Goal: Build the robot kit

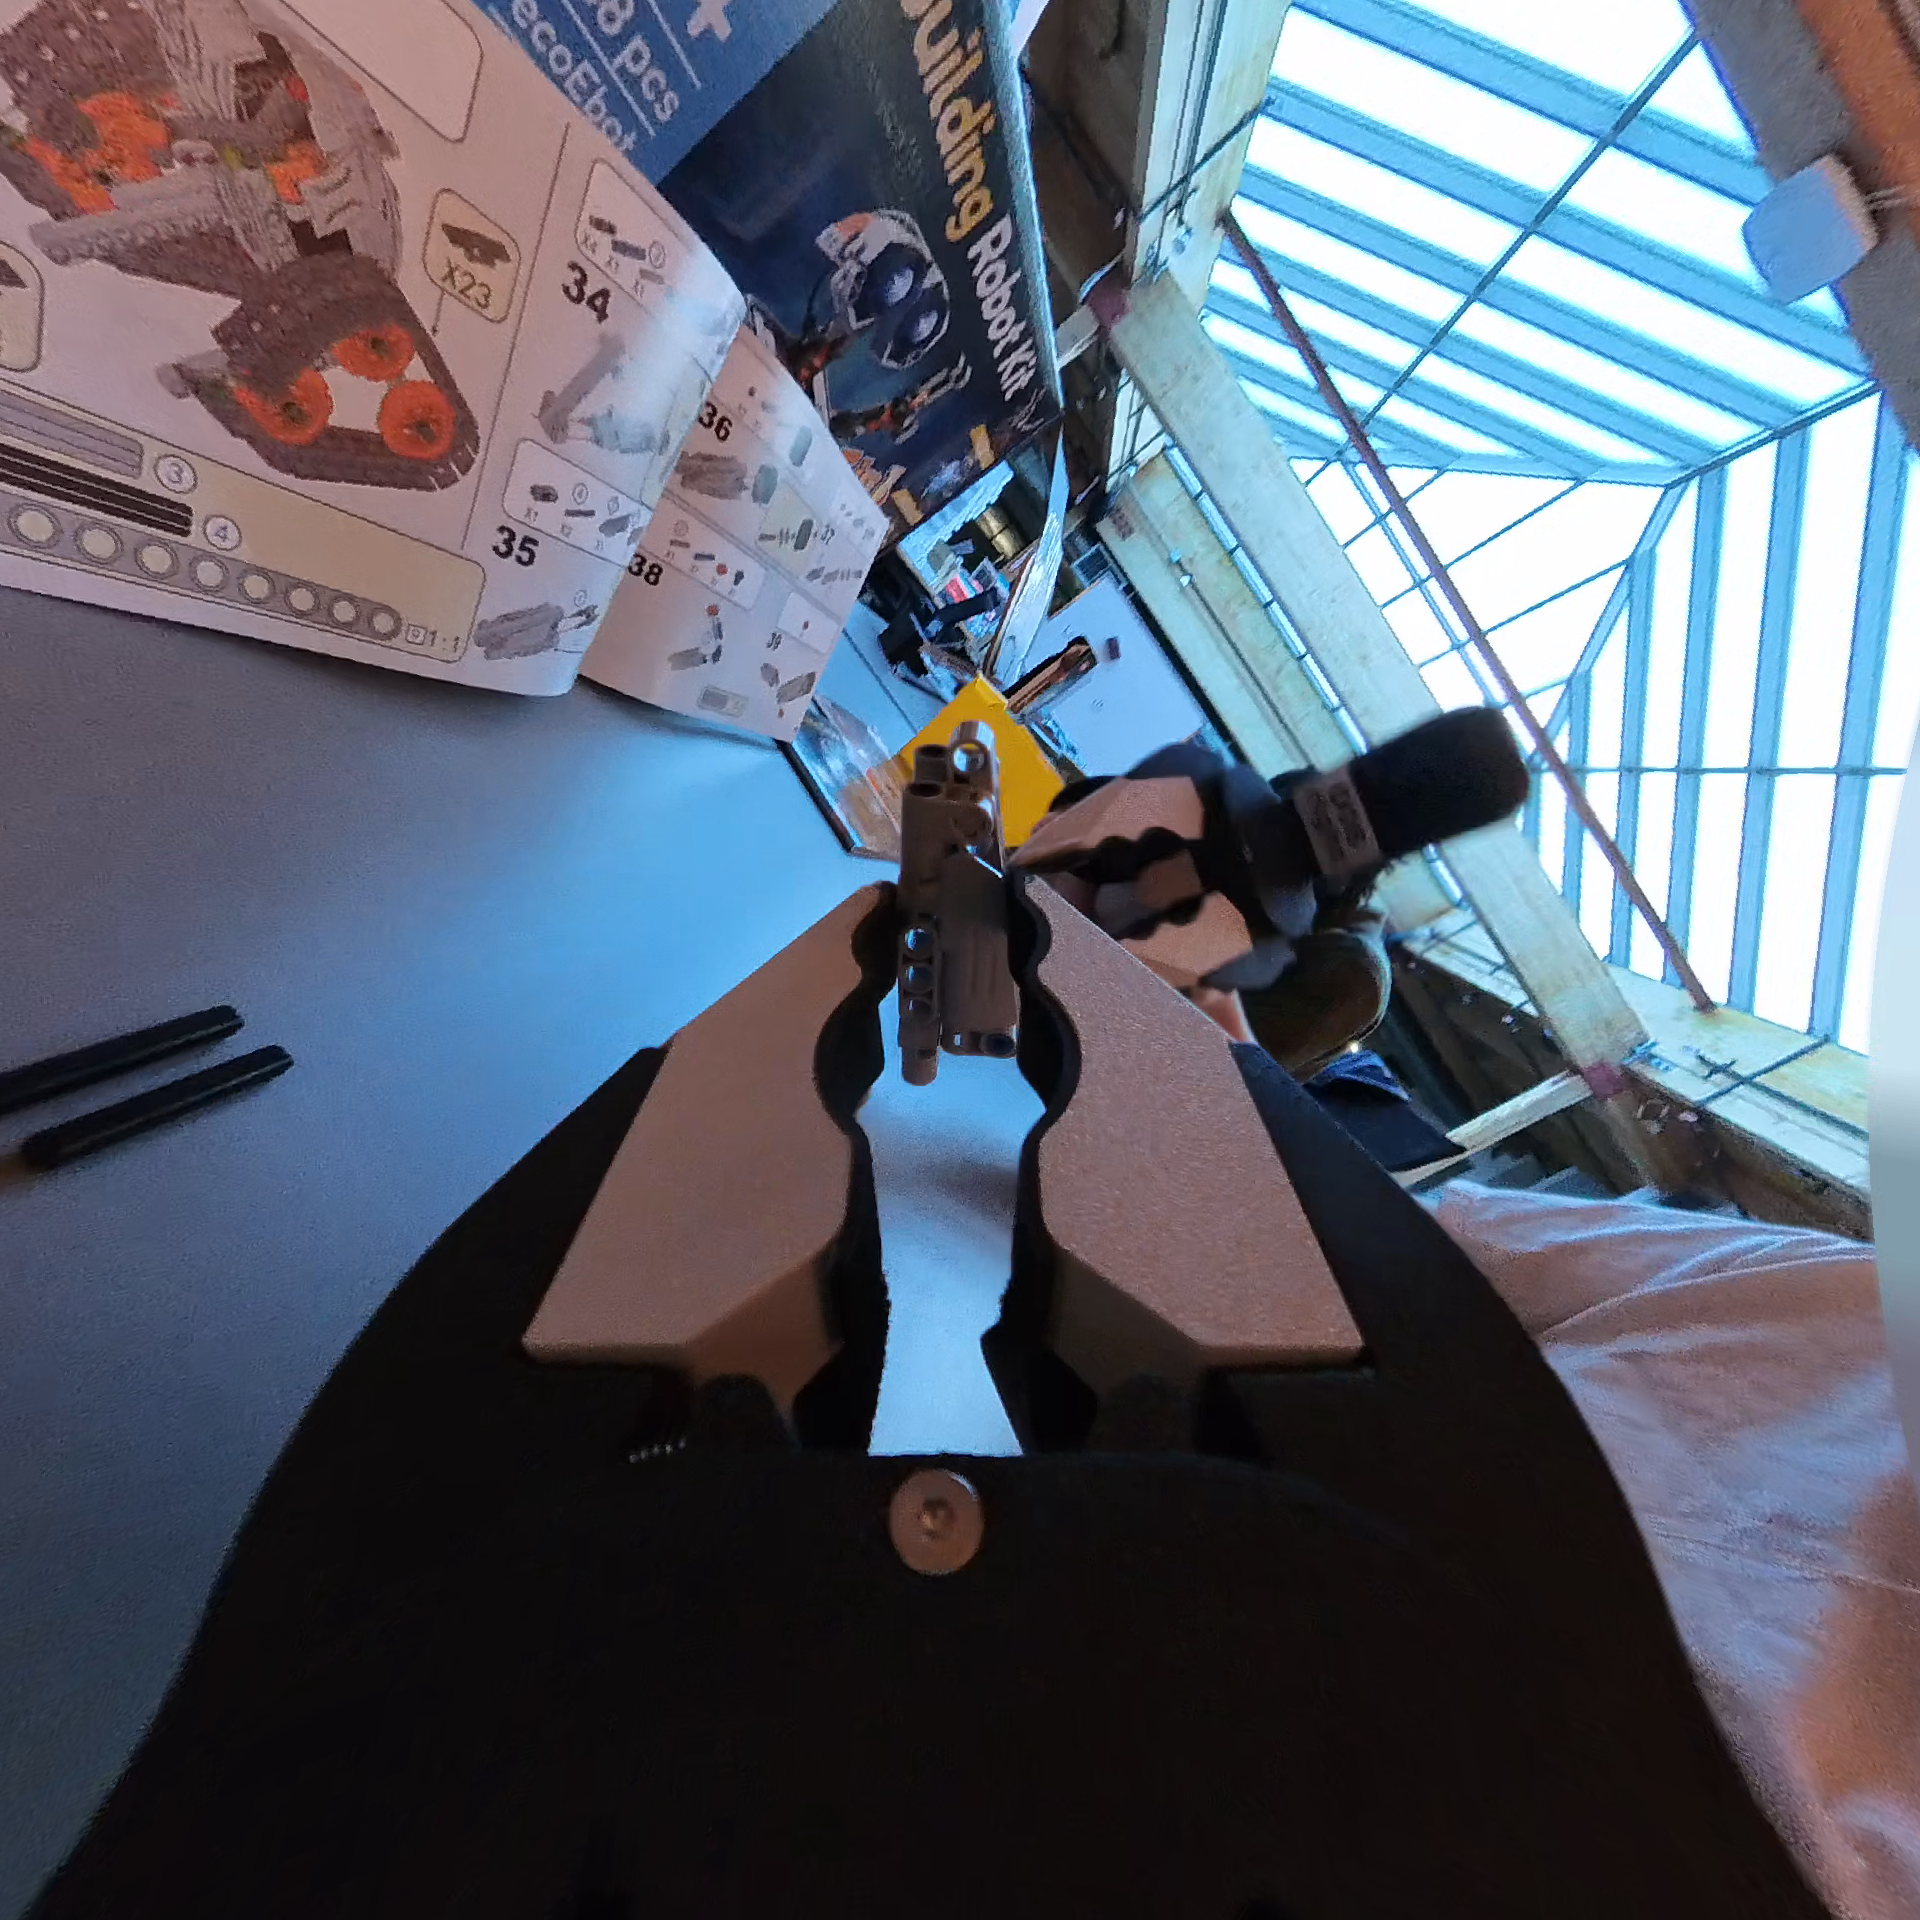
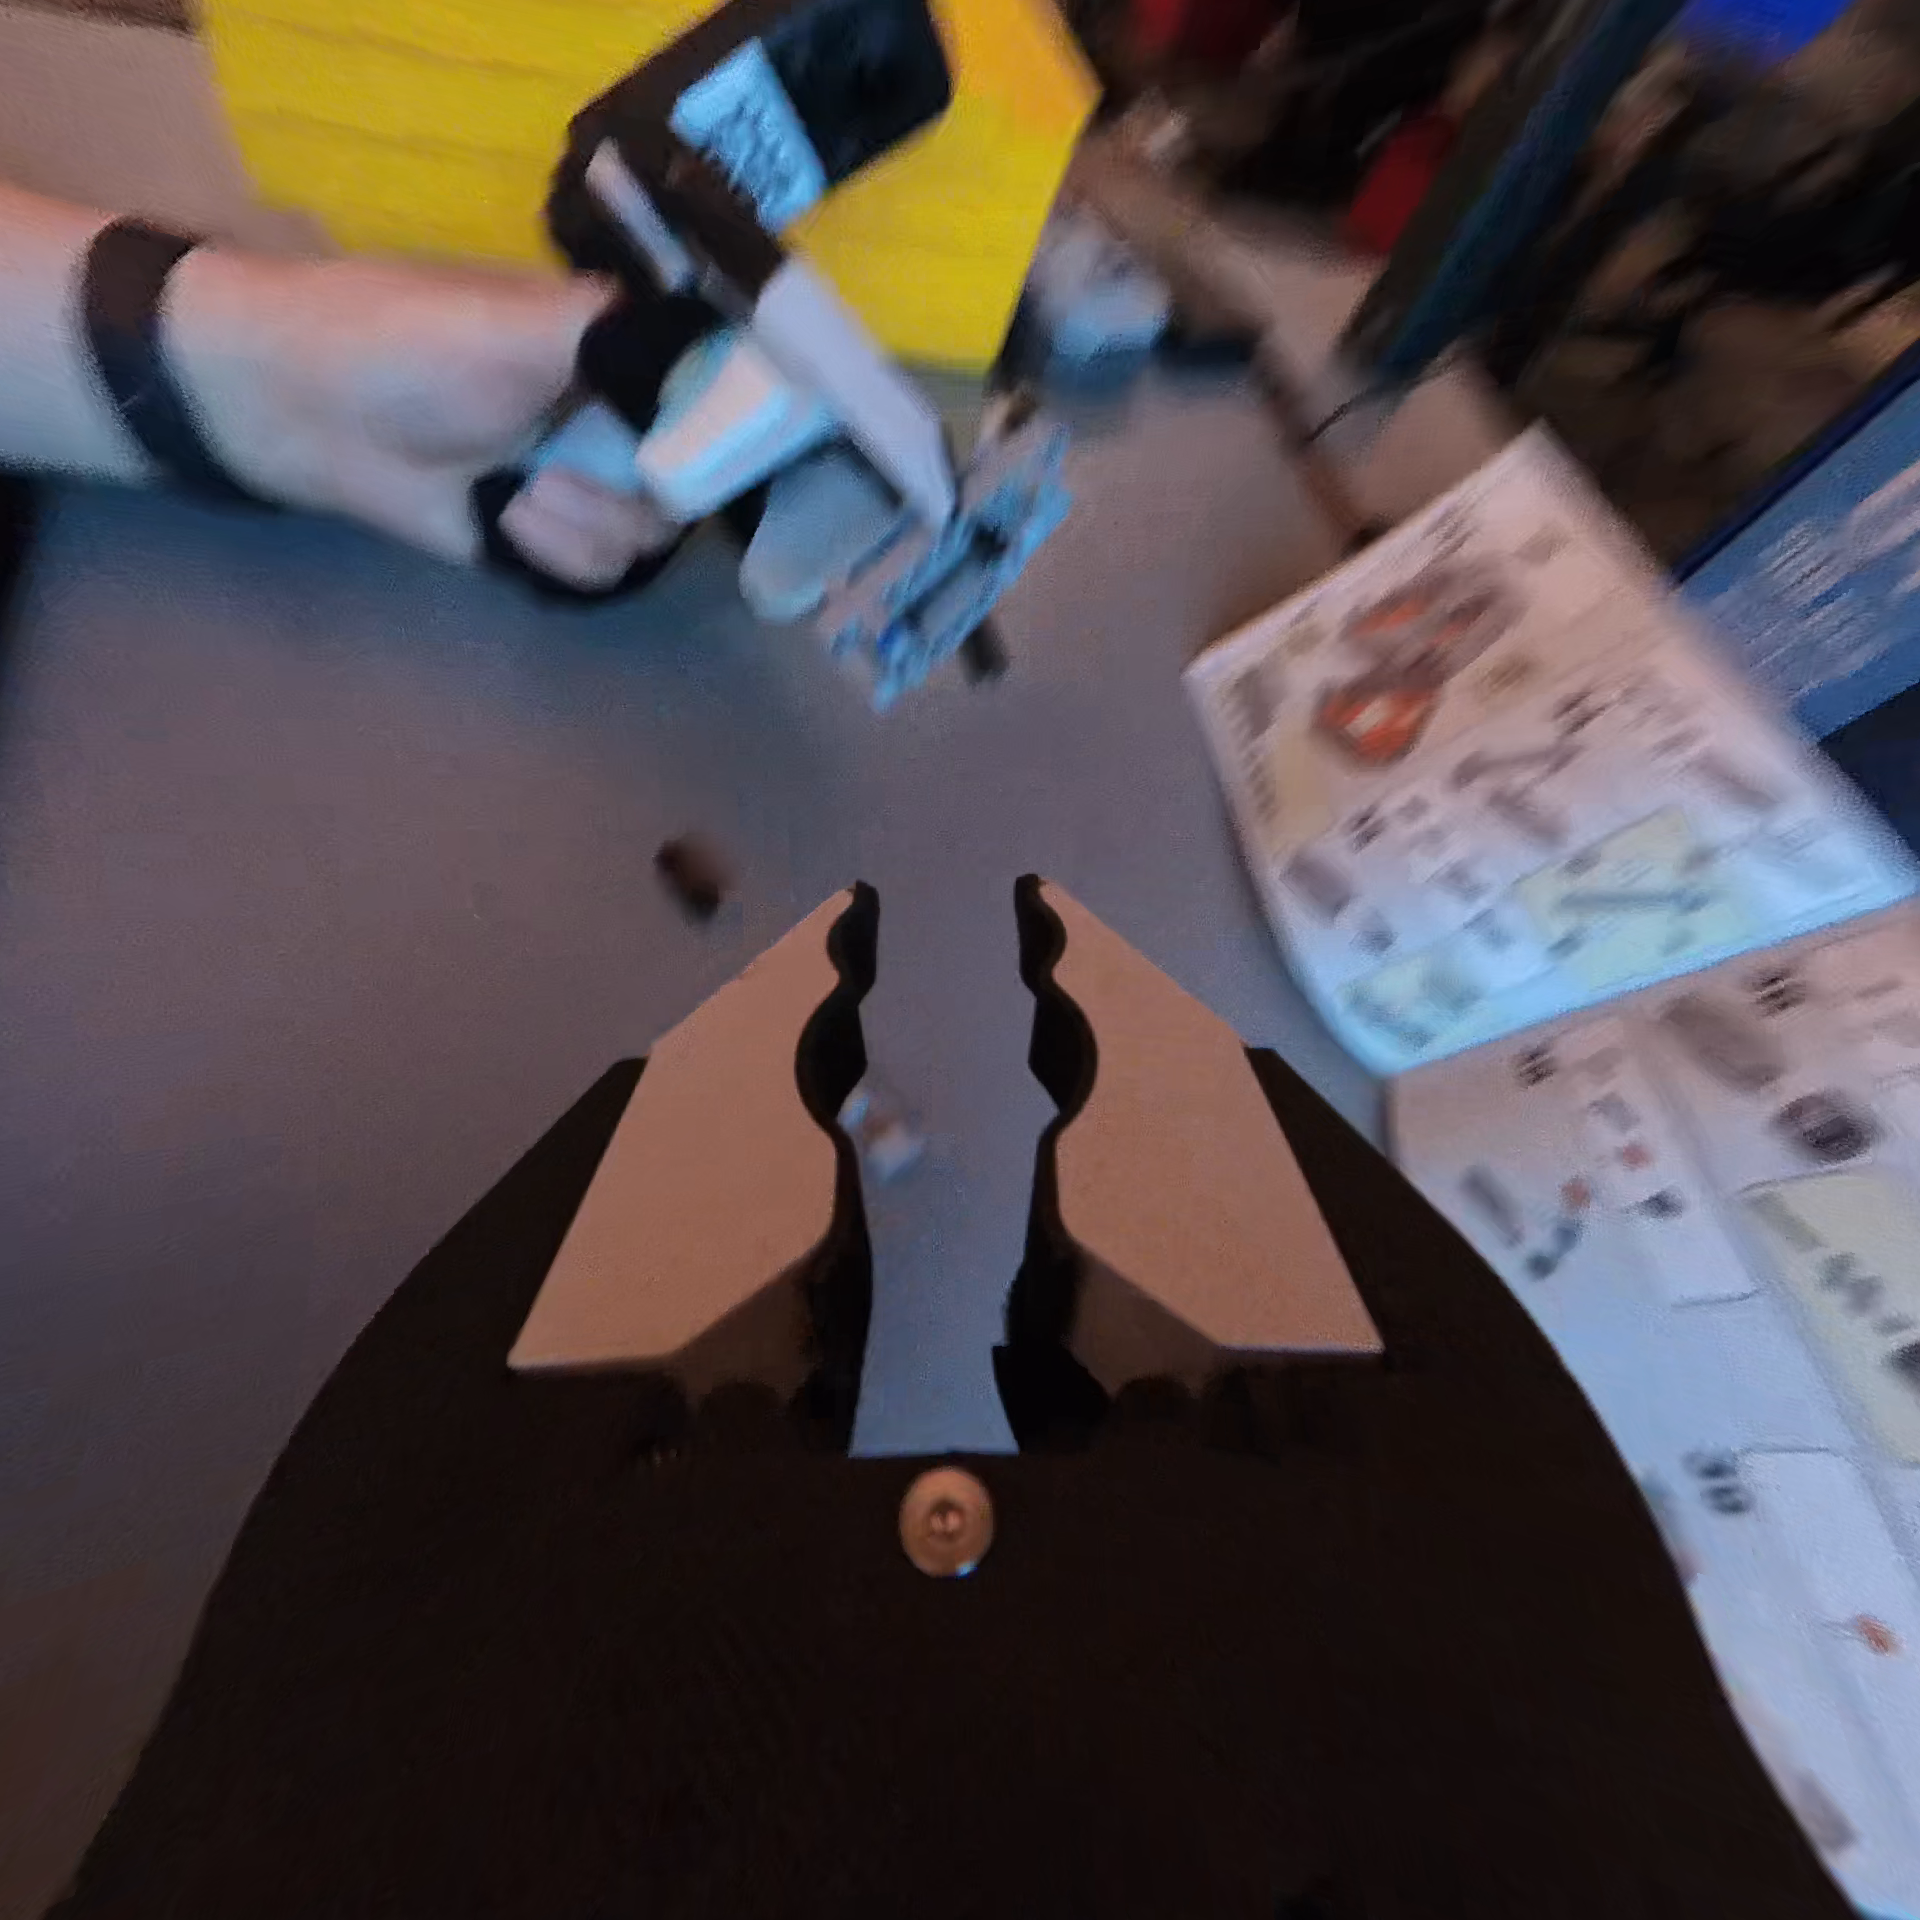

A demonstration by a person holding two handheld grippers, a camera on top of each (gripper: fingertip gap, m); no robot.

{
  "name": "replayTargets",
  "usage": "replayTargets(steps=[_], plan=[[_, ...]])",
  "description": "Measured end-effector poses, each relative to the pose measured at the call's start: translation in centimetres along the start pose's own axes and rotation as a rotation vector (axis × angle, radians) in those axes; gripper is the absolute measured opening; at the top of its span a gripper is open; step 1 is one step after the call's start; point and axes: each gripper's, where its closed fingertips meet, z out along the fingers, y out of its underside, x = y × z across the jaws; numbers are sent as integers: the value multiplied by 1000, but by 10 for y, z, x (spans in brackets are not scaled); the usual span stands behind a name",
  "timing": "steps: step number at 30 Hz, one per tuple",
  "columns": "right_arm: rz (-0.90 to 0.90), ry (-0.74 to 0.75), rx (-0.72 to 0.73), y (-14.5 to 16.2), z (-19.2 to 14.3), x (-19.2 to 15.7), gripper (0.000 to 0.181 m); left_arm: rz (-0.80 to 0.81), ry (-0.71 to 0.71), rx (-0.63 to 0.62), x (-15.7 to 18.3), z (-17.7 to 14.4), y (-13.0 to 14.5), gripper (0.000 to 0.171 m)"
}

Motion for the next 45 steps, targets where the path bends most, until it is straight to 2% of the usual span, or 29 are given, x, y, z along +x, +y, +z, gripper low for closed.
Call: replayTargets(steps=[1,2,7,8,12,14,19,21,24,28,31,33,36,39,43,45], plan=[[31,-74,-64,17,-6,-1,24,6,-6,-20,0,2,2,18],[37,-84,-118,32,-8,2,22,14,-9,-42,-1,3,5,18],[-255,-143,-278,64,7,-16,20,51,-22,-126,-2,11,19,18],[-246,-178,-274,64,10,-18,20,54,-19,-139,-1,12,22,18],[5,-429,-228,61,15,-23,16,69,-1,-162,4,14,26,18],[74,-553,-238,62,15,-28,13,67,4,-173,5,15,27,18],[4,-597,-339,75,26,-32,22,42,0,-180,0,13,28,18],[-6,-600,-345,75,26,-35,12,39,0,-170,-1,12,25,18],[-83,-446,-336,74,29,-27,6,43,1,-160,-2,10,22,18],[-183,-18,-330,66,31,-4,6,24,10,-143,-3,9,19,18],[-419,328,-393,66,21,4,7,32,-12,-146,-5,9,20,18],[-633,466,-470,67,17,3,7,47,-31,-151,-7,10,21,18],[-708,457,-531,79,21,-15,7,57,-41,-160,-6,11,23,18],[-659,471,-525,79,17,-25,6,58,-47,-155,-6,10,23,18],[-366,297,-409,68,8,-44,16,72,-54,-157,-5,9,22,18],[-218,103,-371,63,3,-42,19,68,-45,-160,-4,10,23,18]])
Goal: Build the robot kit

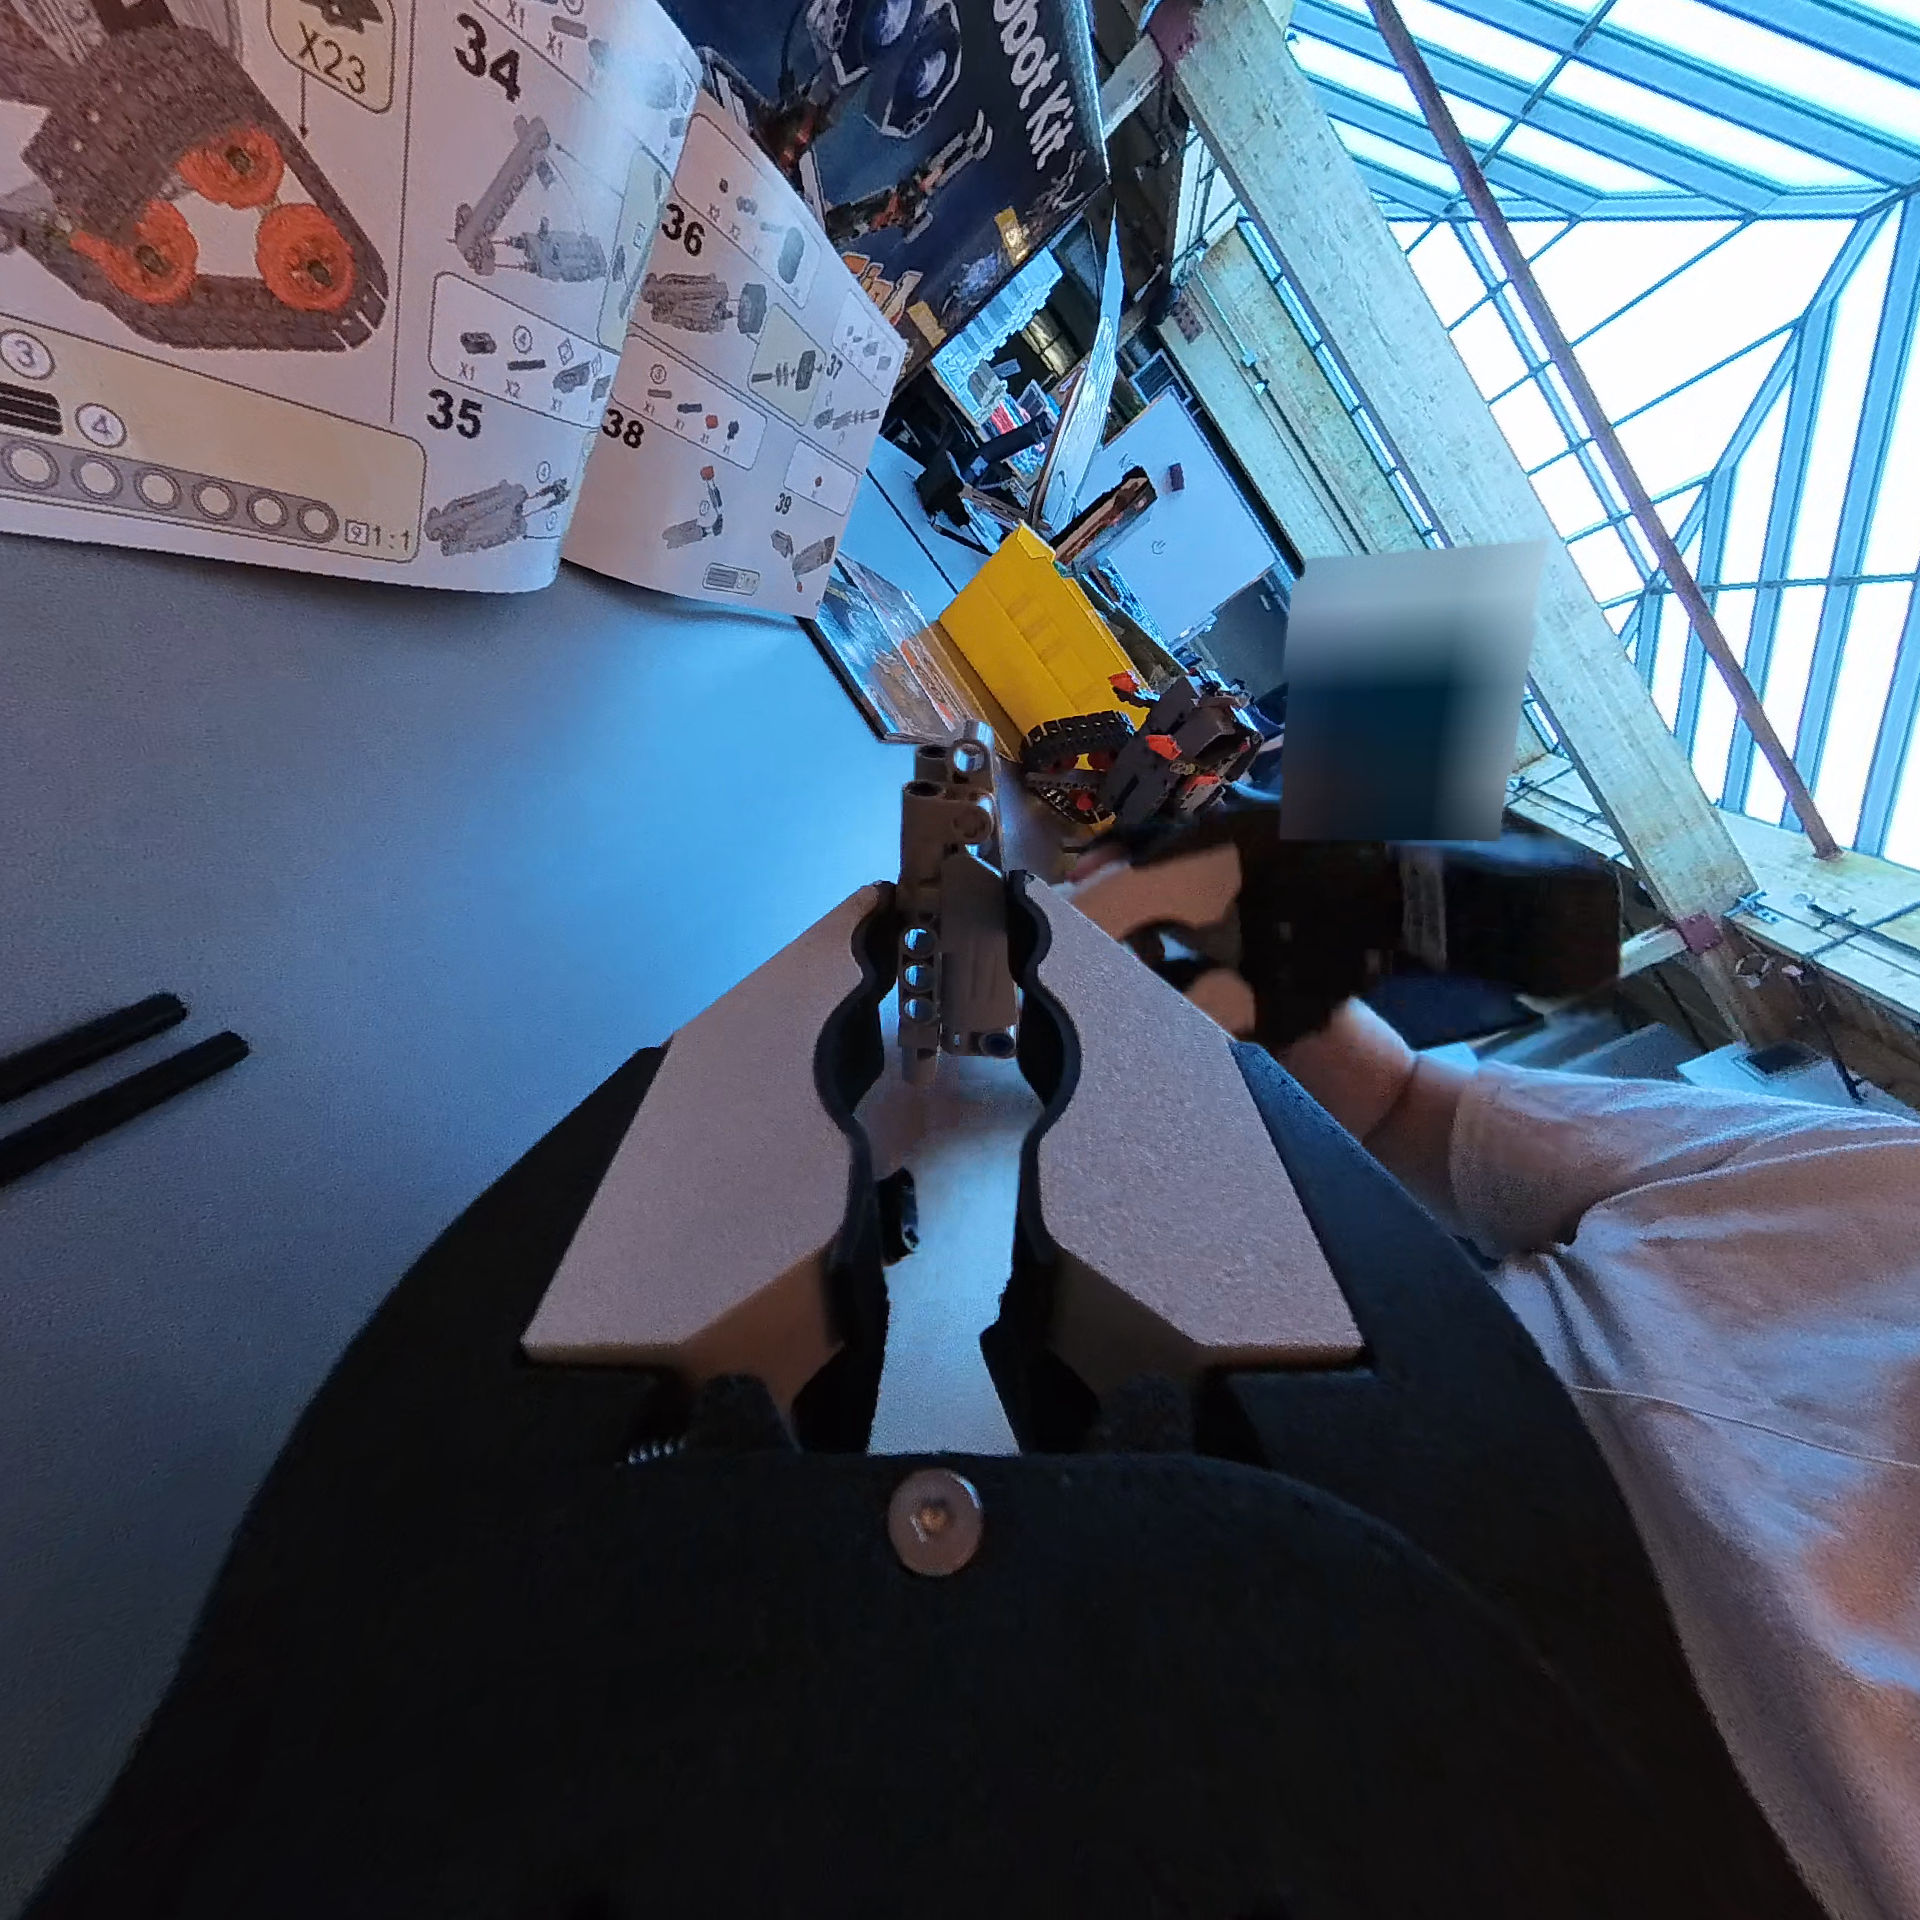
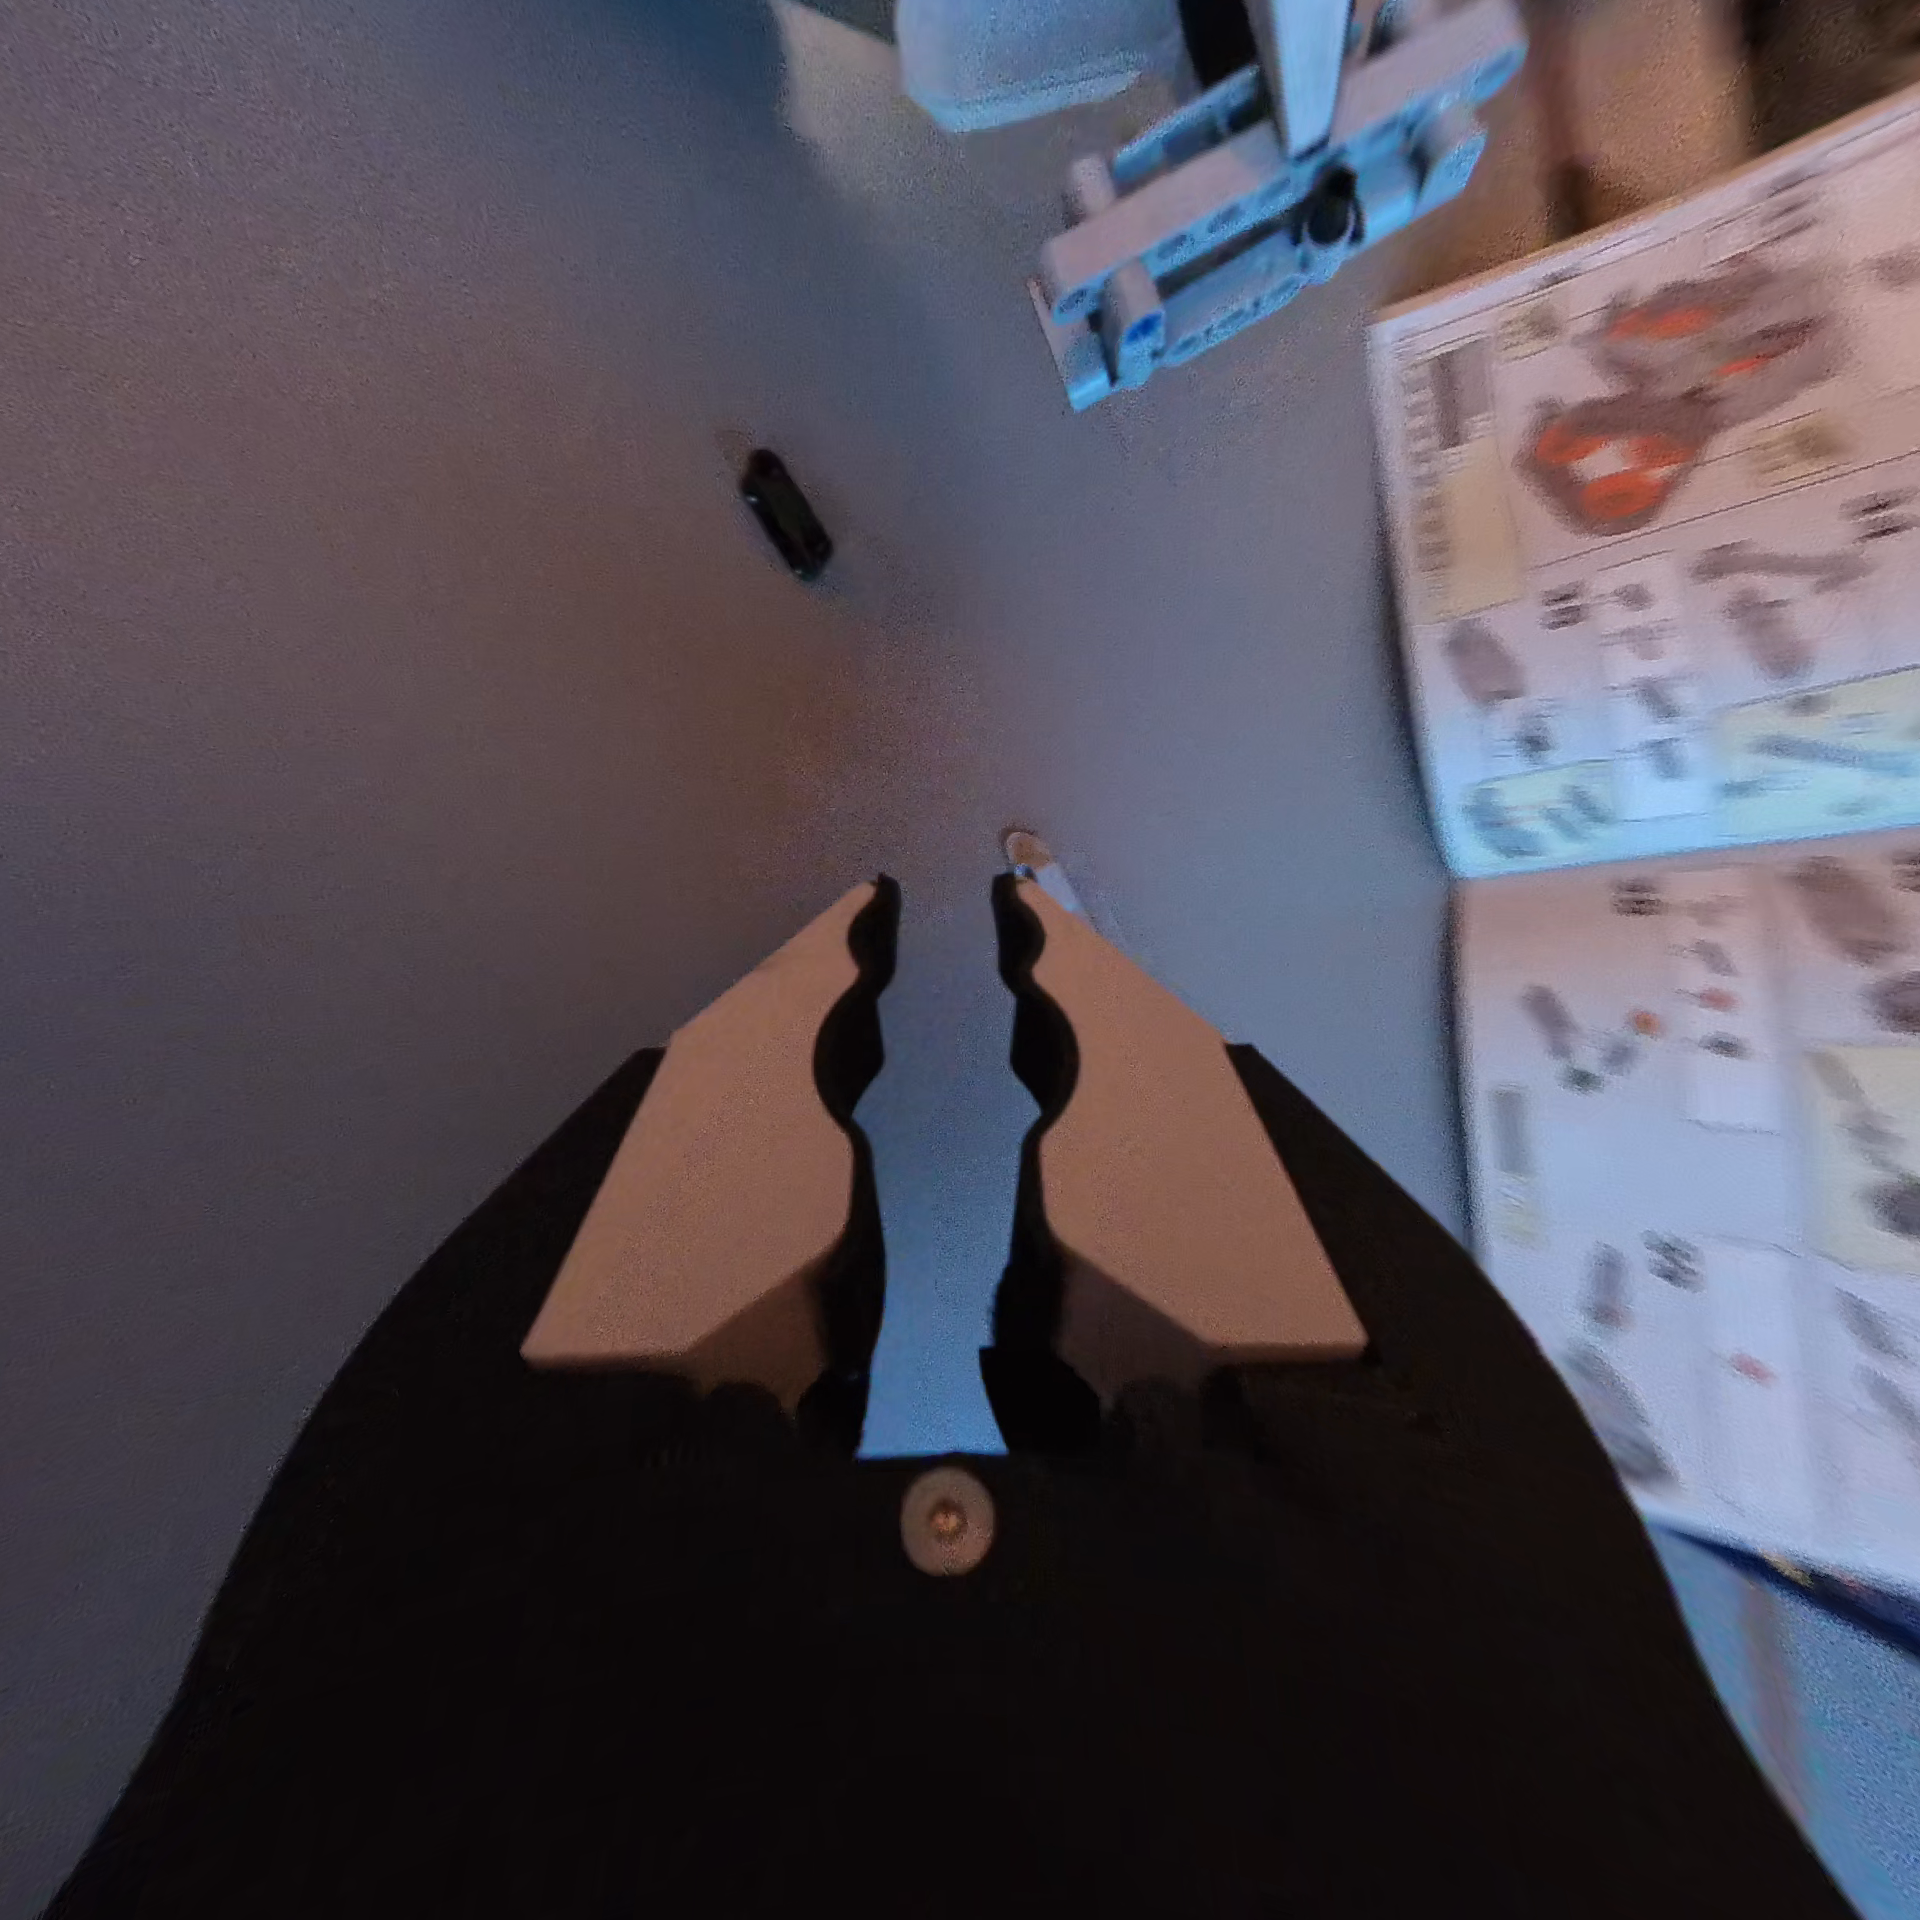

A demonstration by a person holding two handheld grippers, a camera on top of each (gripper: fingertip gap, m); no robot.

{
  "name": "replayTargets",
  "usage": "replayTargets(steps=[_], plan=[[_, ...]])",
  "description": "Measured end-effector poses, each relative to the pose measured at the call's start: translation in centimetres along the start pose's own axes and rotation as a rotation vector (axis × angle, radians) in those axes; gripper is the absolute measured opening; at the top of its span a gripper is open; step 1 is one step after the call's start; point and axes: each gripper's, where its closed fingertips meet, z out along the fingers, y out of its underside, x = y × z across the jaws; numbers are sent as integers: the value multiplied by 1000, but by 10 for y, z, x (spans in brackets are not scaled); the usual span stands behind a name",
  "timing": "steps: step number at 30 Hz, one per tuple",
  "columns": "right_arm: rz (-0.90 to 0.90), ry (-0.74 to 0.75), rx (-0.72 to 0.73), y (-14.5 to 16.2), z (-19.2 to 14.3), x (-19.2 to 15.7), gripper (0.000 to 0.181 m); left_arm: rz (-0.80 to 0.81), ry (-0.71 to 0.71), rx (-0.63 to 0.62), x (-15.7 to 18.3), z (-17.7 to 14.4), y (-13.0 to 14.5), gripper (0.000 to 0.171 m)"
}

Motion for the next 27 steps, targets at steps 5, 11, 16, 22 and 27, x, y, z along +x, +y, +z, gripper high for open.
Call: replayTargets(steps=[5,11,16,22,27], plan=[[66,-481,13,19,8,33,17,-17,27,-19,2,4,5,18],[22,-655,-41,30,18,36,20,2,36,-44,6,5,8,18],[17,-618,16,30,21,28,17,-1,46,-50,6,5,6,18],[-4,-473,40,36,25,33,11,-13,51,-45,5,5,7,18],[-271,226,-15,36,15,89,11,2,37,-48,4,6,7,18]])
